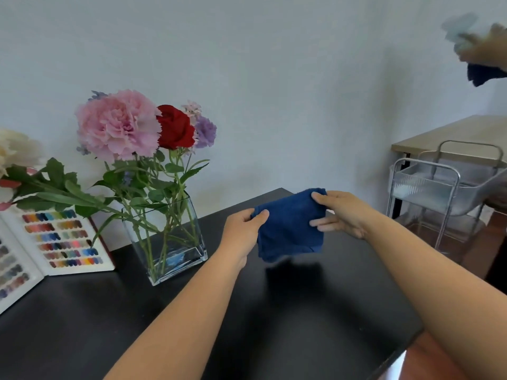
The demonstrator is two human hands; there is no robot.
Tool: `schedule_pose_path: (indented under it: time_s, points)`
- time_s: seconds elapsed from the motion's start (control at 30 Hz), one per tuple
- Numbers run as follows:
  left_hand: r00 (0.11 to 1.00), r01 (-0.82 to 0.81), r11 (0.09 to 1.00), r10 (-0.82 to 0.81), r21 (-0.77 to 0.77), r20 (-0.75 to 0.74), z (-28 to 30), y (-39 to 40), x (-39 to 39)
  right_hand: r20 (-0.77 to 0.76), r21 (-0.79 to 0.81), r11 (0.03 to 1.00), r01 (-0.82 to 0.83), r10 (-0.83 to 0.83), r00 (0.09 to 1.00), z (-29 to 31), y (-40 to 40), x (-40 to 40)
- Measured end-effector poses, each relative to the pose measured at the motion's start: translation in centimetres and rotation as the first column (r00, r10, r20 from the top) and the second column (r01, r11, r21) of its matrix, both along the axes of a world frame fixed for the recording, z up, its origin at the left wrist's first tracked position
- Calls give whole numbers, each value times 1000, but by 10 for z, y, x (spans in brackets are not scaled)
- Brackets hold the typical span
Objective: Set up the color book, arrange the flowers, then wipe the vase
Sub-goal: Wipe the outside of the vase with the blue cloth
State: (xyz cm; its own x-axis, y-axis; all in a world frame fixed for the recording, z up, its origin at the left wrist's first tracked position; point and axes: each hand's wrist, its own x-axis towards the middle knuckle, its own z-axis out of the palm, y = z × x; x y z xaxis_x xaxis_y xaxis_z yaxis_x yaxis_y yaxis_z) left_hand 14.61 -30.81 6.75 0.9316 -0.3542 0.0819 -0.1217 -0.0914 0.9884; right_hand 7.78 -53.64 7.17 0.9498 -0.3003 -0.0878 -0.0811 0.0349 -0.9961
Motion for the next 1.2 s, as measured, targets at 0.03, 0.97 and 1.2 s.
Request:
schedule_pose_path:
  time_s: [0.03,0.97,1.2]
  points:
    - [1000,-8,1000,7,14,27,1,-5,0,23,28,1000,-4,3,1000,-1,-4,2]
    - [542,-41,767,-522,641,659,-84,-46,-114,220,-918,317,239,-96,971,-71,-30,-96]
    - [730,-40,427,-605,904,318,-107,-54,-96,-213,-961,195,-194,-82,974,-106,2,-78]
